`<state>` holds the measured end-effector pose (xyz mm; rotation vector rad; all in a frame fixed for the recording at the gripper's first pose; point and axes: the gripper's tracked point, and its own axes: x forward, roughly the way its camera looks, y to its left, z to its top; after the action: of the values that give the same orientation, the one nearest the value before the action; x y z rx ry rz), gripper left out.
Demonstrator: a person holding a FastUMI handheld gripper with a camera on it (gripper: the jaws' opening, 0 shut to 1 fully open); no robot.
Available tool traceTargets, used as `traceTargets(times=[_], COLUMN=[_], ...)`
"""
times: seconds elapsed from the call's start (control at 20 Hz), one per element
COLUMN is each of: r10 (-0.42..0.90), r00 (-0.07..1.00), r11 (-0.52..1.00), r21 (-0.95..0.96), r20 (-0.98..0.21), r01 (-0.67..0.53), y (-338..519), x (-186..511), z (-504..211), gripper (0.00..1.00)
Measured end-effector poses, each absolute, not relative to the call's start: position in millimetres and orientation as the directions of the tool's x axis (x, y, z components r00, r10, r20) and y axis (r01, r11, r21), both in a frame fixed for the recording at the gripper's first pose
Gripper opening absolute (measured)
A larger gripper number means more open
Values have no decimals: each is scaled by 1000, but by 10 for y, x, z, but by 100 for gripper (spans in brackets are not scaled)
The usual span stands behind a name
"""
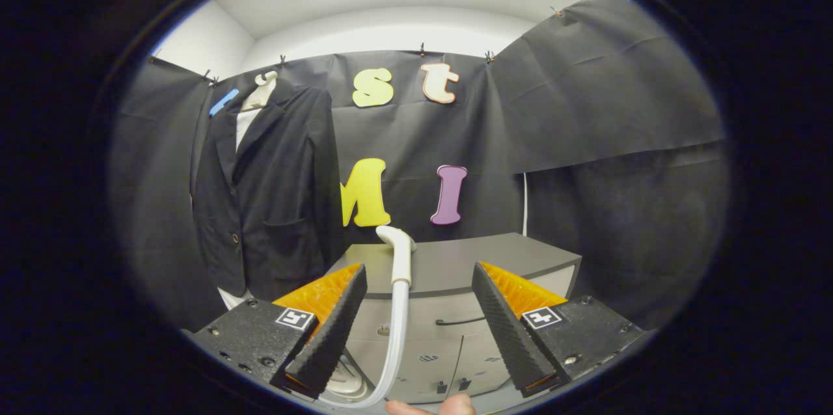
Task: Iron the clothes twice with a garment steamer, once on the left side and once on the right side.
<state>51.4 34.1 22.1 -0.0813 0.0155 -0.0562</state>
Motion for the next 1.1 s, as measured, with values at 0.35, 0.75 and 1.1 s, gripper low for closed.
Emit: traceTargets(times=[0.35,0.75,1.1], r10=[-68,1,35], r00=[994,956,859], r11=[992,987,986], r21=[-111,-152,-125], r20=[-88,-292,-510], r01=[59,-47,-114], y=[525,590,561], x=[892,1903,2531], z=[414,220,-158], gripper=[100,100,100])
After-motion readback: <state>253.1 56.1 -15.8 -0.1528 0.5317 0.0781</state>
